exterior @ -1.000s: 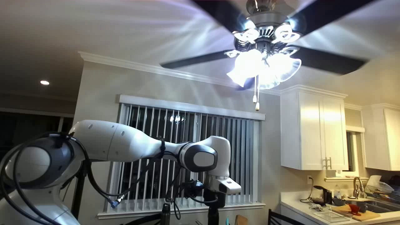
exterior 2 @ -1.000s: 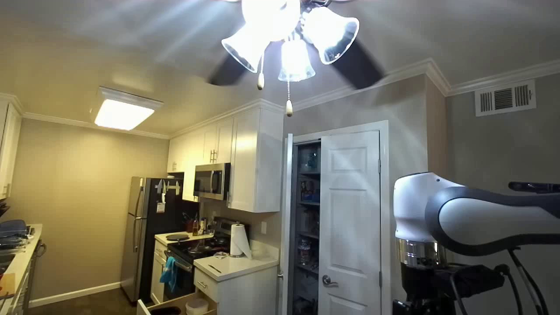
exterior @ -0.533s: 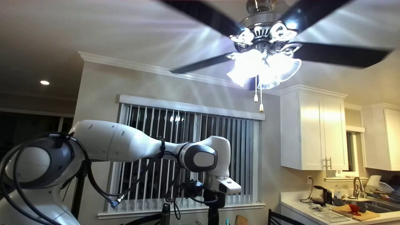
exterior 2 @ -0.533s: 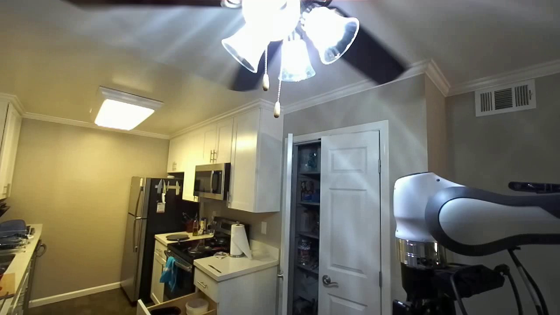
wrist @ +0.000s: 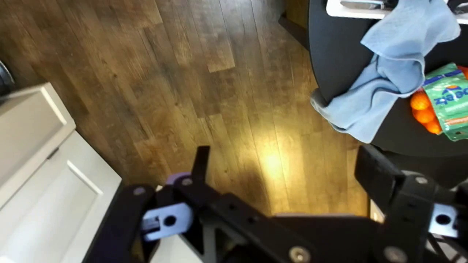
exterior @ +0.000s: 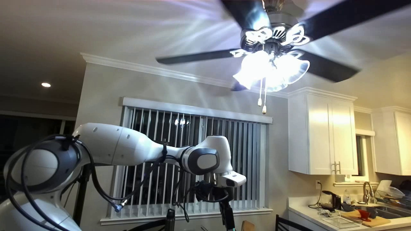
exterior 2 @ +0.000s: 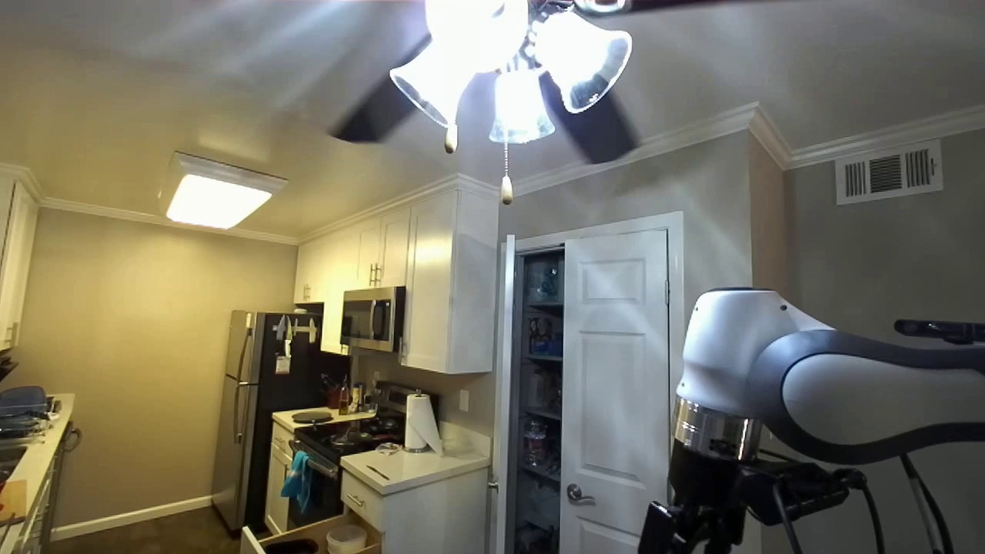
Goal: Turn off the lights on the fan
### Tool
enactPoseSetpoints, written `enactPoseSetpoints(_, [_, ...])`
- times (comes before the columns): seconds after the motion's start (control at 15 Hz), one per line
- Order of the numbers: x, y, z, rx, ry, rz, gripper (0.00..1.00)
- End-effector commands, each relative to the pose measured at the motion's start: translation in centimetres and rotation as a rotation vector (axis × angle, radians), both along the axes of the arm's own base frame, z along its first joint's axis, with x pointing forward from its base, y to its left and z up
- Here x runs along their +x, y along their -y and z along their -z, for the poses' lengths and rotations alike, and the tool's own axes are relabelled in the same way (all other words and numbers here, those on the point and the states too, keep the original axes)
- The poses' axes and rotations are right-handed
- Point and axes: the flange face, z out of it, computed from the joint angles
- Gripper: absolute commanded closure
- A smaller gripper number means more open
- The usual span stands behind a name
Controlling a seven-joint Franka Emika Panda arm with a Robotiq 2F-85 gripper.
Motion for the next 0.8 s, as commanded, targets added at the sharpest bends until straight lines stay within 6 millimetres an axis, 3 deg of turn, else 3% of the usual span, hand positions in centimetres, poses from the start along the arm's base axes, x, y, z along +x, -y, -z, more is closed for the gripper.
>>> enactPoseSetpoints(0.0, [1.5,-3.0,-1.6,0.004,0.142,-0.128,0.0])
enactPoseSetpoints(0.33, [3.5,-6.4,-4.5,0.01,0.407,-0.203,0.0])
enactPoseSetpoints(0.73, [3.8,-10.7,-12.4,-0.003,0.683,-0.316,0.0])
